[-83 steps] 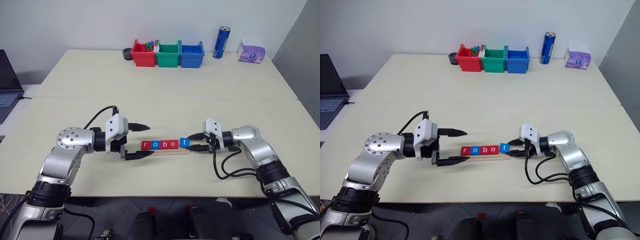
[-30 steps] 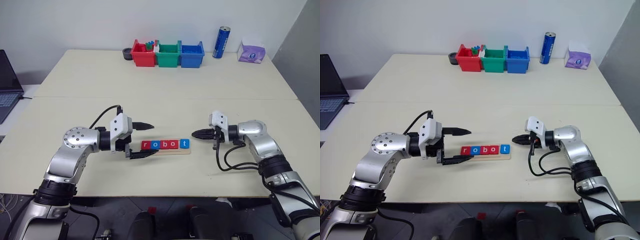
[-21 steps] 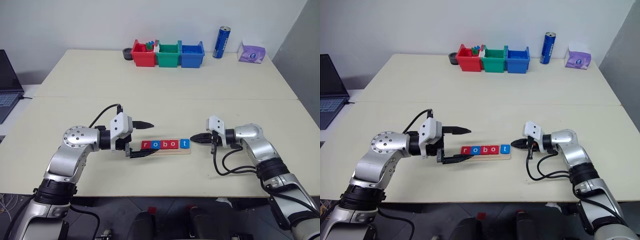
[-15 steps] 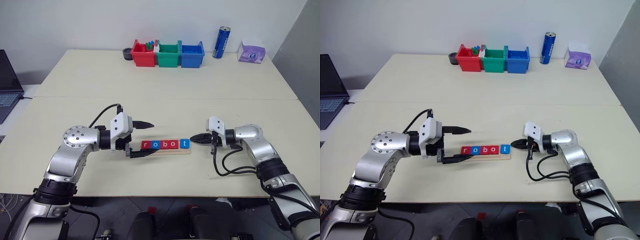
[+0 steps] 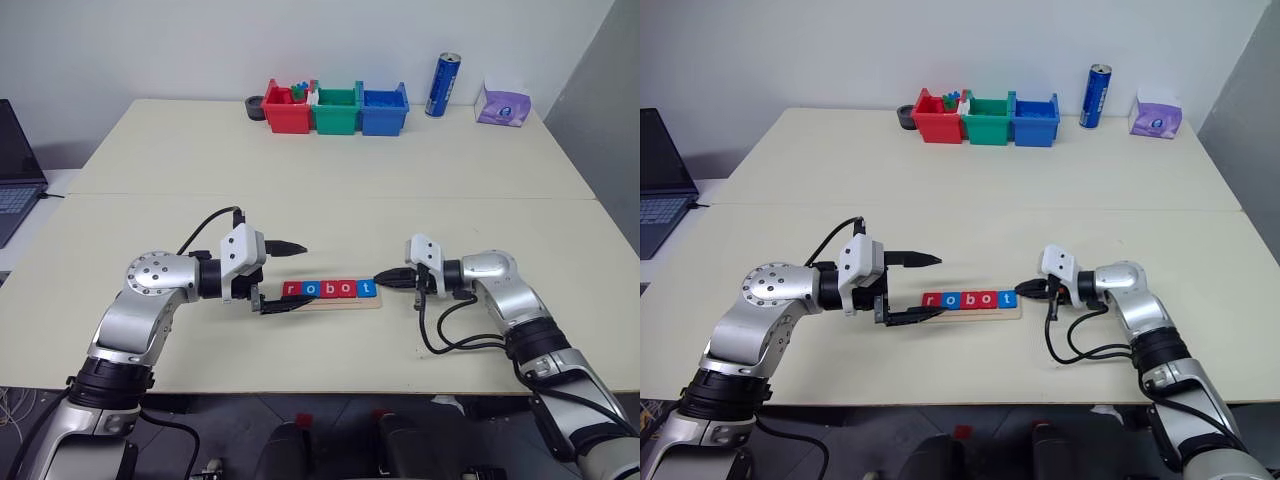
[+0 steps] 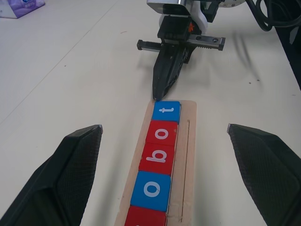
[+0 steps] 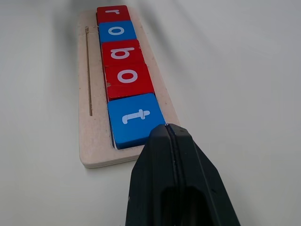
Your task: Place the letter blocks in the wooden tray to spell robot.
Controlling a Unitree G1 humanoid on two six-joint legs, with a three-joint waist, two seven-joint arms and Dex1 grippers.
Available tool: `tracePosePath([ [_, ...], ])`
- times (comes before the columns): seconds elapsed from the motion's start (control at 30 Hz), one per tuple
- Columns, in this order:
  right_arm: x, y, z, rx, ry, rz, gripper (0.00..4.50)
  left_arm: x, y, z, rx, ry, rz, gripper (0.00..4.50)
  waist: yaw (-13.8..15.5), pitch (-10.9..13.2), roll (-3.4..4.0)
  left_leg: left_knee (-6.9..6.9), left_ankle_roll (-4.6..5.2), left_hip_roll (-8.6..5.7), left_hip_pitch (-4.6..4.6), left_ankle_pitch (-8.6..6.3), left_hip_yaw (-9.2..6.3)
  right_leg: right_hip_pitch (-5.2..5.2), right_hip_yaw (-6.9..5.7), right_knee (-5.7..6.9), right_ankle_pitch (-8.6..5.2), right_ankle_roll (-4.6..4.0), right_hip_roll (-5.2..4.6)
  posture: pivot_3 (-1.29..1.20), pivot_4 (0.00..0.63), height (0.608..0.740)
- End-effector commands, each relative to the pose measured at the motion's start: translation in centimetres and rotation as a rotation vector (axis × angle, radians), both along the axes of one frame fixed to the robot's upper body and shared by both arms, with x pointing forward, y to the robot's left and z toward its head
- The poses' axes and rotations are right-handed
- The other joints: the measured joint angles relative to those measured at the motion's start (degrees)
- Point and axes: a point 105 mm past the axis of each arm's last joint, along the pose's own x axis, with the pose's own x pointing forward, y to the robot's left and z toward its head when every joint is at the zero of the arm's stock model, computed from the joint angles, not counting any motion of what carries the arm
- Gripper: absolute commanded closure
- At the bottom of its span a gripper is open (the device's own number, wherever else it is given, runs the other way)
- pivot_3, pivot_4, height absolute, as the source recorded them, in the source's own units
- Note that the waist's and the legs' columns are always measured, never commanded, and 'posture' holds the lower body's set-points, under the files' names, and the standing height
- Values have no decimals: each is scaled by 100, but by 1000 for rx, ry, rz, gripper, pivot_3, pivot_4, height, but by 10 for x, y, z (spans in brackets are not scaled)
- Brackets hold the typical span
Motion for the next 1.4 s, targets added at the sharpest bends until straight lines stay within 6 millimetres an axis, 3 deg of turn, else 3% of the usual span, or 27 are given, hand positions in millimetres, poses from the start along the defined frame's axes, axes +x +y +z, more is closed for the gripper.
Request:
tracePosePath([
  [0.03, 1, 4, 13, 4, -50, 19, 4477, 0, 0, 9, 1, -39, -6, 0, 0, 0, 0, 0, 0, 0, 0, 0, 0, 0, 0, 0, 0, 0, 0, 0, 150, 740],
  [0.37, -6, -8, 13, -14, -33, 10, 4477, -1, -5, 6, -3, -29, -21, 0, 2, 0, 0, 0, 0, 0, 0, 0, -1, 0, -1, 0, 0, 0, 0, 0, 150, 740],
  [0.6, -24, 1, 2, -18, -4, 56, 4477, 1, -6, 7, -2, -32, -26, 0, 3, 0, 0, 0, 0, -1, 0, 0, 0, 0, 1, 1, 0, 0, 0, 0, 150, 740],
  [0.93, -26, 6, 2, -1, 2, 48, 4477, 0, -4, 7, 0, -29, -17, 0, 2, 0, 0, 0, 0, -2, 1, 0, -1, 0, -1, 1, 0, 0, 4, 0, 150, 740],
  [1.2, -25, 2, 11, -3, -18, 51, 4477, -2, -2, 5, 8, -25, -17, 0, 2, 0, 0, 0, 0, -2, 1, 0, -1, 0, -1, 1, 0, 0, 4, 0, 150, 740],
  [1.4, -44, -4, 30, 18, 5, 49, 4477, -9, 9, -2, 1, 80, 79, 0, 3, 0, 0, 0, 0, 2, 0, 0, -4, 0, -1, 0, 0, 1, 3, 0, 150, 740],
])
